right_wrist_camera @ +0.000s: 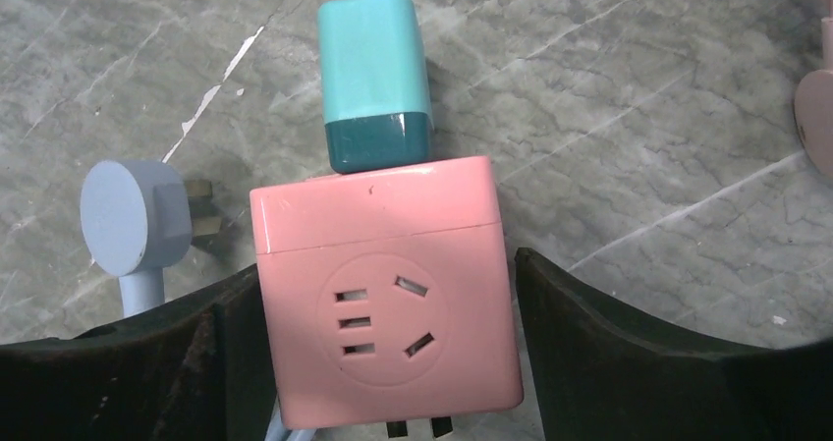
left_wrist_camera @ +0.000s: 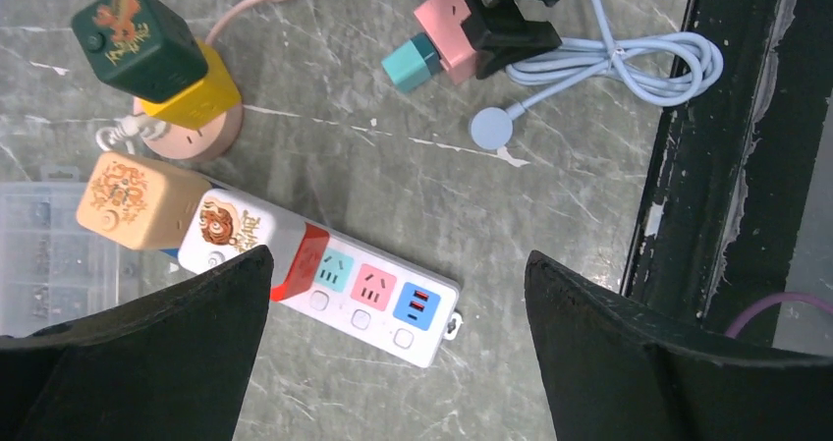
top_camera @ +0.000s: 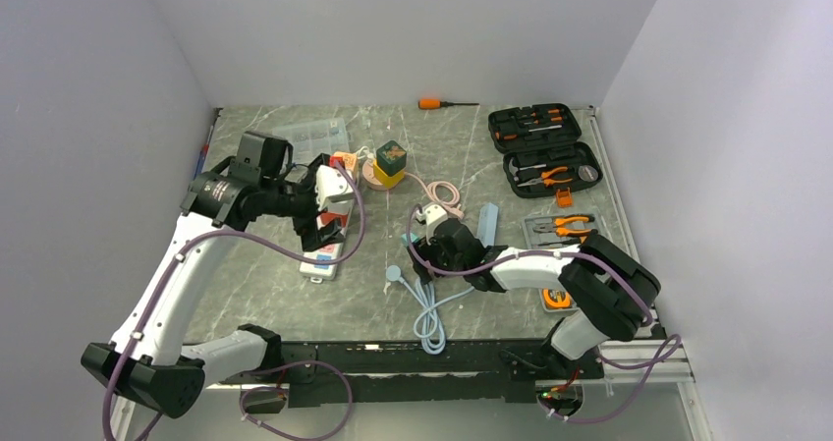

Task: Pull the plug off the socket
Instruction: Remove the plug from the socket.

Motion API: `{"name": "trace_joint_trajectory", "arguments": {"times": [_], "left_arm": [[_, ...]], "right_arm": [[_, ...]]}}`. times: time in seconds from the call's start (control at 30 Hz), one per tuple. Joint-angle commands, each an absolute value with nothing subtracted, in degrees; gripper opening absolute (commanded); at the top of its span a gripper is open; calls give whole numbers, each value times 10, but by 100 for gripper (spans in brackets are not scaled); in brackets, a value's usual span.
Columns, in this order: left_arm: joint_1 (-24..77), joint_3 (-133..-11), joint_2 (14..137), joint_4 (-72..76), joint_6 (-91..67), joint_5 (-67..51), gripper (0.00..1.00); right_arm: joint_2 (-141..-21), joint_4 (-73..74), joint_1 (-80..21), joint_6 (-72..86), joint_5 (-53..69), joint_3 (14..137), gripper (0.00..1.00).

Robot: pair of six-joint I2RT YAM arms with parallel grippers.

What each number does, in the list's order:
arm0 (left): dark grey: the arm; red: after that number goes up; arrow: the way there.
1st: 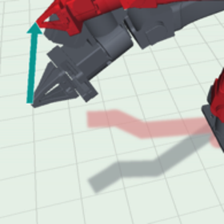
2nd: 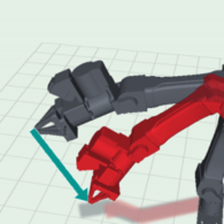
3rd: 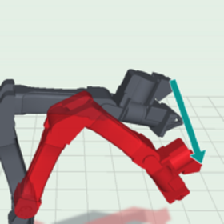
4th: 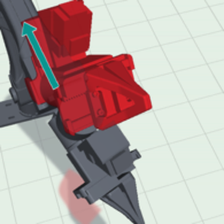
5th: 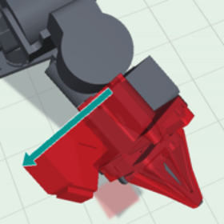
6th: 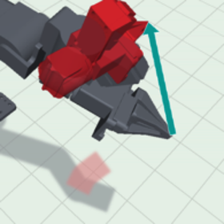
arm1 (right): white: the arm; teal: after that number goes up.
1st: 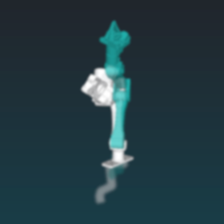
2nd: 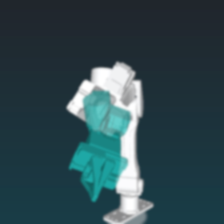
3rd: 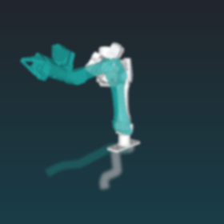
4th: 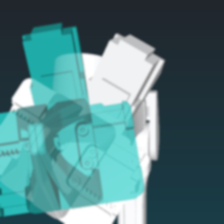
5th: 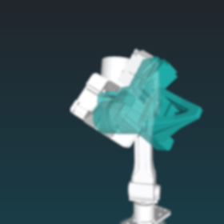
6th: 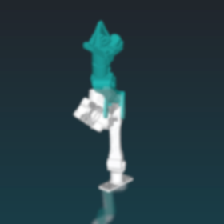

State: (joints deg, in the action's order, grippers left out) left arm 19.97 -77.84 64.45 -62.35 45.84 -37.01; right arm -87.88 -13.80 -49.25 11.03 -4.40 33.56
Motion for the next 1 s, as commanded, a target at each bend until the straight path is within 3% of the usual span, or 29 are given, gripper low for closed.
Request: {"name": "trace_joint_trajectory", "arguments": {"times": [0.0,0.03,0.33,0.6,0.97], "left_arm": [[202,-767,629,-639,472,-399,99],[202,-759,622,-632,471,-399,99],[206,-759,636,-664,491,-399,99],[235,-730,578,-685,632,-443,99],[317,-756,595,-638,582,-392,99]], "right_arm": [[-889,-146,-495,120,-49,344,76],[-888,-141,-495,120,-54,346,72],[-807,-130,-494,89,-75,366,0],[-651,-165,-504,8,2,377,0],[-603,-53,-585,-109,91,463,0]]}}
